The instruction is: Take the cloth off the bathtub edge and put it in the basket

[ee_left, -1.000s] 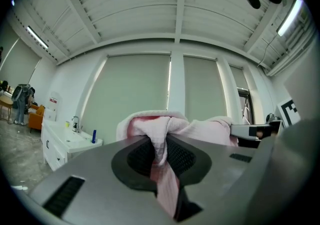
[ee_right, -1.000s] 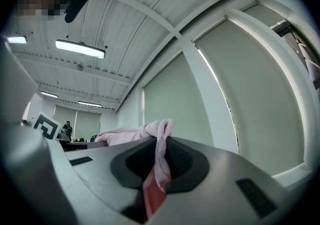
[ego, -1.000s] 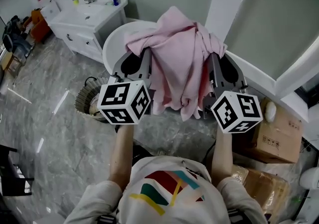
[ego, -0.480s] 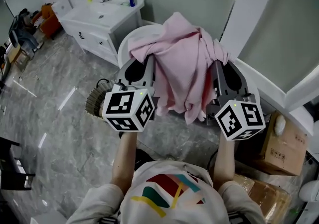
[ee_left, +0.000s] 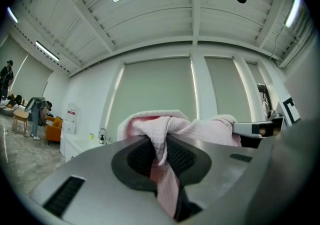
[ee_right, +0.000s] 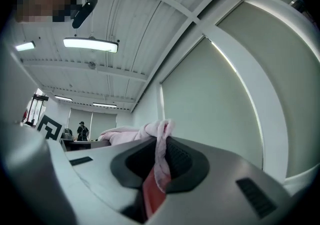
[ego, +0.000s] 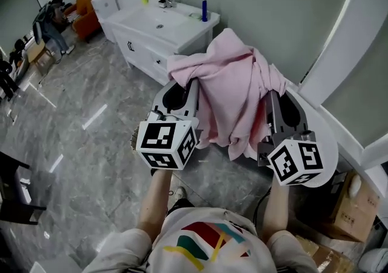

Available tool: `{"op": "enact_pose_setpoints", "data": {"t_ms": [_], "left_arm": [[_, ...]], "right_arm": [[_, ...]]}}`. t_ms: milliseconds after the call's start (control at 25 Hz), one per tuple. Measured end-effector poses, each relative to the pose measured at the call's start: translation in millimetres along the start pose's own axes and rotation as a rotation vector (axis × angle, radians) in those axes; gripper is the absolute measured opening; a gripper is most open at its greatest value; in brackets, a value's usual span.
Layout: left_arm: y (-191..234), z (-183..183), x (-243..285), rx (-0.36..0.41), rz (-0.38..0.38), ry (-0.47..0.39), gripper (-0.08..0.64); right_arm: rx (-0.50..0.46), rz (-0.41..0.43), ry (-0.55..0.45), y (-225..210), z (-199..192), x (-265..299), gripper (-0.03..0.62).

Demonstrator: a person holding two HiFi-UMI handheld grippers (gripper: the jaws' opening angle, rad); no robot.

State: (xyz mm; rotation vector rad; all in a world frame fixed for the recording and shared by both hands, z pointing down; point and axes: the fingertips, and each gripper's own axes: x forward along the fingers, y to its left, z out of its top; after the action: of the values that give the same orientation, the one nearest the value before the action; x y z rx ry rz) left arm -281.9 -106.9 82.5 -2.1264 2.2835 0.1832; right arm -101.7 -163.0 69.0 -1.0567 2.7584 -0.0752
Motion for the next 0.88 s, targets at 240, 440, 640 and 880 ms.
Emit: {"op": "enact_pose_setpoints", "data": {"t_ms": [240,440,640,880], "left_arm": [[109,28,-8,0.02,0.042,-0.031,0.064],[188,37,-19,0.031,0.069,-0.027,0.064],[244,29,-37,0.018,0.122,-0.01,0.064],[279,15,-42,0.008,0.212,-0.002,0.064]], "right_arm": [[0.002,0.046,-0.005,83,-8,77,0.052],[0.002,0.077,-0.003,145,-21,131,0.052],[0.005,0.122,0.027,192,-41,164,0.052],[0.007,0.198,0.062,213,-63,198,0.052]]}}
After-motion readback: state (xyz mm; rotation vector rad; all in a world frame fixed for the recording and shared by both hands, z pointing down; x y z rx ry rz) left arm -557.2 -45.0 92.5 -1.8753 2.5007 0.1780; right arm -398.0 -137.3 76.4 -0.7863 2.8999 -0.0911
